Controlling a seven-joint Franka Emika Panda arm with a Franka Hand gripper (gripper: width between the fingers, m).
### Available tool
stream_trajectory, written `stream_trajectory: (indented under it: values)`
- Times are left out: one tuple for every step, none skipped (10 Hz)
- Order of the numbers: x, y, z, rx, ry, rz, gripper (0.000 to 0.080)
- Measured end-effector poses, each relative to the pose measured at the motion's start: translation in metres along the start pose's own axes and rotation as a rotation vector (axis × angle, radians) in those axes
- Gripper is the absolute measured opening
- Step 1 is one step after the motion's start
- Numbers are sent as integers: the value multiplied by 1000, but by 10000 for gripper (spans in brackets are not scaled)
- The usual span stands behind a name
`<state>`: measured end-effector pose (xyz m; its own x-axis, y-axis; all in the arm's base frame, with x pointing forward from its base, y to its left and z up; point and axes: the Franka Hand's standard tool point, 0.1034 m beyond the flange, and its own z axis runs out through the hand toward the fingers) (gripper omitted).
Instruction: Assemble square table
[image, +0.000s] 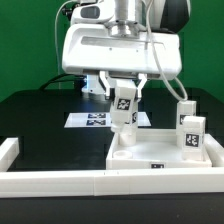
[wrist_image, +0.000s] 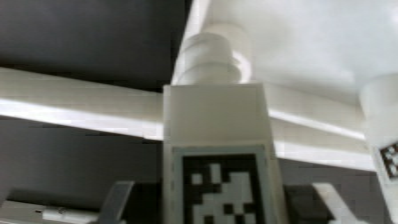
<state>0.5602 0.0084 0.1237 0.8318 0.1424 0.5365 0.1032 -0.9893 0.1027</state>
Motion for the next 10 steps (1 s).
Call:
stream_trajectory:
  values:
    - [-1,0,0,0,0,-11,290]
    - [-2,1,1,-2,-3,-8,290]
    - [-2,1,1,-1,-3,-9,290]
    - [-2,1,1,-2,-3,-9,290]
    - [-3,3,3,-2,-10,25,290]
    - [-3,9,8,0,-27,98,290]
    - [-1,19,16,10,-57,136,290]
    - [6,30,20,21,-69,157,290]
    - [10,39,21,29,-65,178,290]
    - [9,36,21,36,-65,184,290]
